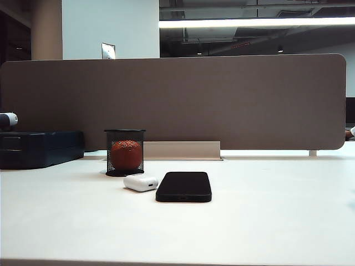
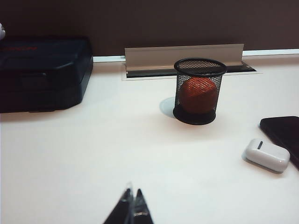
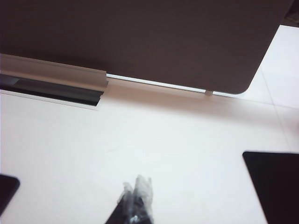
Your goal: Find the wireless headphone case on the desktop and place it on the left side of the phone.
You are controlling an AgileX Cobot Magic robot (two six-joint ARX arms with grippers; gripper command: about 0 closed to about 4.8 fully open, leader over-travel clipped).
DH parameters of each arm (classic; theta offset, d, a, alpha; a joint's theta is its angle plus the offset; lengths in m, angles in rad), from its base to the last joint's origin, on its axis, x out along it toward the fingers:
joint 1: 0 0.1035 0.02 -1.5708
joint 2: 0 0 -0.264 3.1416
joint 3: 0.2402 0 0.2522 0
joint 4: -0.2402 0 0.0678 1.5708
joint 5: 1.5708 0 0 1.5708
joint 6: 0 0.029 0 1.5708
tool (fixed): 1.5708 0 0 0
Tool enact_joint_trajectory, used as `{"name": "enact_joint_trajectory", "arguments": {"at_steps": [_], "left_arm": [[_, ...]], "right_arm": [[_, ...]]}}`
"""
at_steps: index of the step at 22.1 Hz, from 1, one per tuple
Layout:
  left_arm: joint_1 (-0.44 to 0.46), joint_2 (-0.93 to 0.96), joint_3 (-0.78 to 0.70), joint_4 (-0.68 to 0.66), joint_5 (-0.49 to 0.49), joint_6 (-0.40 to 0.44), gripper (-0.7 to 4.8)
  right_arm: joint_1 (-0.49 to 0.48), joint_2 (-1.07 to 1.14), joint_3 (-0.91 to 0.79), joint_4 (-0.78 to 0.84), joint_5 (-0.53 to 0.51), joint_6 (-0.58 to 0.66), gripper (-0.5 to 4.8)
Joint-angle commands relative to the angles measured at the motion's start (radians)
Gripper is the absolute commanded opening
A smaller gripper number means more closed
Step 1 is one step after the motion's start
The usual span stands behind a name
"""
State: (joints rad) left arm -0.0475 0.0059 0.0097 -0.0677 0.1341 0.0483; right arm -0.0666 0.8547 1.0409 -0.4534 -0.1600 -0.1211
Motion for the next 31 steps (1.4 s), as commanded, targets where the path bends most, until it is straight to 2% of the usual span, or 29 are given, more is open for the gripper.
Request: {"name": "enact_joint_trajectory", "arguments": {"at_steps": [1,9,15,23,31], "left_arm": [[-0.001,0.000,0.003,0.010,0.001,-0.004,-0.05],[-0.002,0.000,0.002,0.010,0.001,-0.004,-0.05],[-0.001,0.001,0.002,0.010,0.001,-0.004,-0.05],[-0.002,0.000,0.002,0.009,0.002,-0.004,-0.05],[-0.002,0.000,0.002,-0.006,0.001,-0.003,-0.05]], "right_arm": [[0.001,-0.099,-0.151,0.124,0.002,0.045,-0.05],[0.001,-0.366,-0.562,0.292,0.002,0.051,-0.05],[0.001,-0.537,-0.809,0.446,0.001,0.121,-0.05],[0.001,-0.647,-1.004,0.589,0.013,0.121,-0.05],[0.001,-0.716,-1.016,0.607,0.008,0.117,-0.05]]}}
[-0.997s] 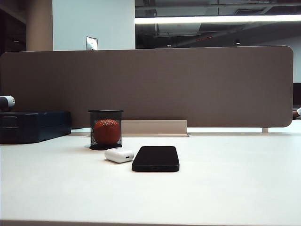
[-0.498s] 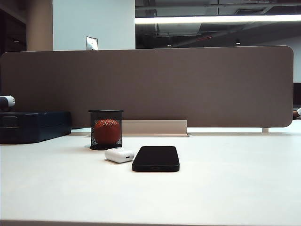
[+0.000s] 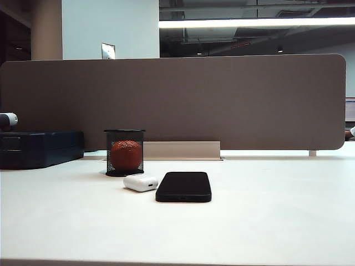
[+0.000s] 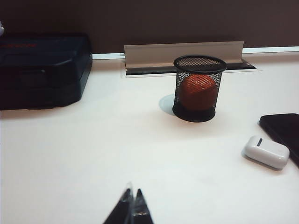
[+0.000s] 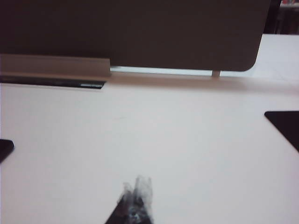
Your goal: Find the wireless headphone case on the desktop and place it on the left side of the phone.
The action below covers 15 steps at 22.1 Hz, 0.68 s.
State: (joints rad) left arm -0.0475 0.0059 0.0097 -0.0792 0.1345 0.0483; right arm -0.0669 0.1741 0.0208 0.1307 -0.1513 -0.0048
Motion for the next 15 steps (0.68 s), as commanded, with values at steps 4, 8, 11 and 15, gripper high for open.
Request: {"name": "enact_joint_trajectory", "arguments": {"at_steps": [4,8,11,15], "left_arm": [[-0.002,0.000,0.002,0.005,0.001,-0.003,-0.05],[-0.002,0.000,0.002,0.005,0.001,-0.003,-0.05],[-0.002,0.000,0.002,0.006,0.001,-0.003,-0.05],[-0.002,0.000,0.002,0.006,0.001,-0.003,-0.05]], "right_arm": [[0.002,-0.079,-0.001,0.018,-0.001,0.000,-0.05],[0.002,-0.094,-0.001,-0.015,-0.001,0.000,-0.05],[0.000,-0.095,-0.001,-0.025,0.000,0.000,-0.05],[0.000,-0.095,-0.001,-0.025,0.000,0.000,-0.05]]}}
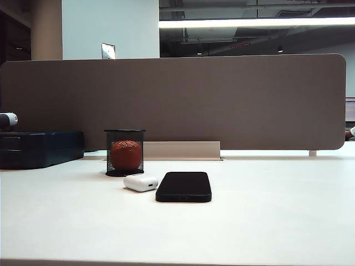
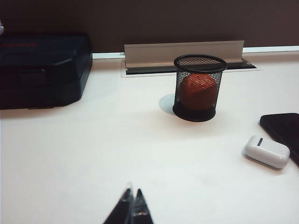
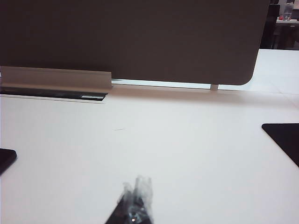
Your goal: Find the wireless headphone case on the desktop and place it on the left side of the phone.
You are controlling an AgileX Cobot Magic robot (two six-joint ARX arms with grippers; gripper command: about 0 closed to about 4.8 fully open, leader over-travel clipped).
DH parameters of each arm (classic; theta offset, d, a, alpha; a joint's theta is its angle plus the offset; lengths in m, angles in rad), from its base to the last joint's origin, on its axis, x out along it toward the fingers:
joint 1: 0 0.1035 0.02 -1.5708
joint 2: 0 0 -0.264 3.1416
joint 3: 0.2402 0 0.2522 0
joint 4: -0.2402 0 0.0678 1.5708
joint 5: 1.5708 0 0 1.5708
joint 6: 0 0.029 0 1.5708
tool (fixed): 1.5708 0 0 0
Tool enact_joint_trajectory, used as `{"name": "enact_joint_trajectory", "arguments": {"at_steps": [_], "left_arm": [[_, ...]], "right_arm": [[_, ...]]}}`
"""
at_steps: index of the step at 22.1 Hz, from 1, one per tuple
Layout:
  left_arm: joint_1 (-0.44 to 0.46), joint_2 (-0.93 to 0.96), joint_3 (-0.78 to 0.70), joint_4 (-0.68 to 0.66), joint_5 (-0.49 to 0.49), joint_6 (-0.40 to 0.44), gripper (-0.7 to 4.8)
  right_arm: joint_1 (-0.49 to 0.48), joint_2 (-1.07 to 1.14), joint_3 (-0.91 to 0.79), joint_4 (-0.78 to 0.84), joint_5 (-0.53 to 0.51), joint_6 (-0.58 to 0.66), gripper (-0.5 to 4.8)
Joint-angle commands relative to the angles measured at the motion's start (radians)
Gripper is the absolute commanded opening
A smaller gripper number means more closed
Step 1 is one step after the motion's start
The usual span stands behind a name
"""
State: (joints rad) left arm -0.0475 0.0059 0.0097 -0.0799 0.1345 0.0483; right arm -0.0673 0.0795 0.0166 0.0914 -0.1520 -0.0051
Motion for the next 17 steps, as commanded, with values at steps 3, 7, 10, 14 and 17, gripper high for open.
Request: {"name": "enact_joint_trajectory", "arguments": {"at_steps": [3,7,10,14,17], "left_arm": [[-0.002,0.000,0.002,0.006,0.001,-0.003,-0.05],[-0.002,0.000,0.002,0.006,0.001,-0.003,-0.05],[-0.002,0.000,0.002,0.006,0.001,-0.003,-0.05],[-0.002,0.000,0.002,0.006,0.001,-0.003,-0.05],[-0.002,0.000,0.002,0.006,0.001,-0.003,-0.05]], "right_arm": [[0.000,0.000,0.003,0.016,0.001,-0.007,-0.05],[0.000,-0.001,0.003,0.017,0.000,-0.007,-0.05],[0.000,0.000,0.003,0.010,0.000,-0.006,-0.04],[0.000,0.000,0.003,0.007,0.000,-0.006,-0.04],[0.000,0.000,0.003,0.007,0.000,-0.006,-0.04]]}}
